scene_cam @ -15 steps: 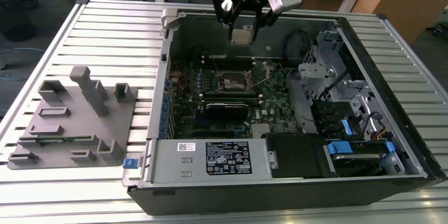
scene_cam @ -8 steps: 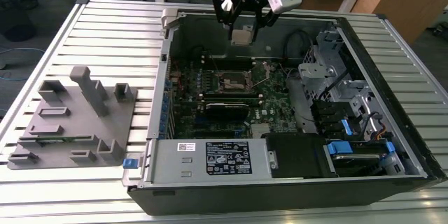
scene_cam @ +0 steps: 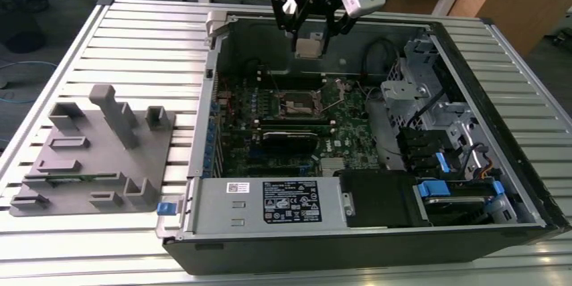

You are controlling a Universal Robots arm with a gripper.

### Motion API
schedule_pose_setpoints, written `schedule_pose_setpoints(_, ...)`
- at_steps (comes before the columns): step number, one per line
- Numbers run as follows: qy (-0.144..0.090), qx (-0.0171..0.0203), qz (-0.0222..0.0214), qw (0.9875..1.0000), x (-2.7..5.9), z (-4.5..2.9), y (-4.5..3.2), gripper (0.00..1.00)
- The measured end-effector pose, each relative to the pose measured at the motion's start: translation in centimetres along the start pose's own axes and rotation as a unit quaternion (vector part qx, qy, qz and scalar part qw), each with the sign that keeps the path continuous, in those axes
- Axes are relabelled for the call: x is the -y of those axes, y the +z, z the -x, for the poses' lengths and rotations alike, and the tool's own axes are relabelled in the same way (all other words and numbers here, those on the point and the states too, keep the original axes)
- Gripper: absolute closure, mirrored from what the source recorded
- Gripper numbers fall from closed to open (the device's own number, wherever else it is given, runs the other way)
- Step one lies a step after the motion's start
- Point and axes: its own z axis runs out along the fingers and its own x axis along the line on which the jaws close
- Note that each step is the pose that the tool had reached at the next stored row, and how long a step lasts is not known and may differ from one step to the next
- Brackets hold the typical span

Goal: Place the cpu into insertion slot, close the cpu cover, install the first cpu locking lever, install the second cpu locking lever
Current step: 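Place the cpu into insertion slot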

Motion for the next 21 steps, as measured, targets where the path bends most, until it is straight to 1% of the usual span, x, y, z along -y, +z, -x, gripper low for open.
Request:
schedule_pose_setpoints(10, 0.000, 0.0000, -0.0021, 1.0000, 0.01, 0.00, 0.16, 0.46)
schedule_pose_setpoints(18, 0.000, 0.0001, -0.0048, 1.0000, 0.02, 0.01, 0.30, 0.46)
schedule_pose_setpoints(21, 0.000, 0.0001, -0.0048, 1.0000, 0.02, 0.01, 0.33, 0.46)
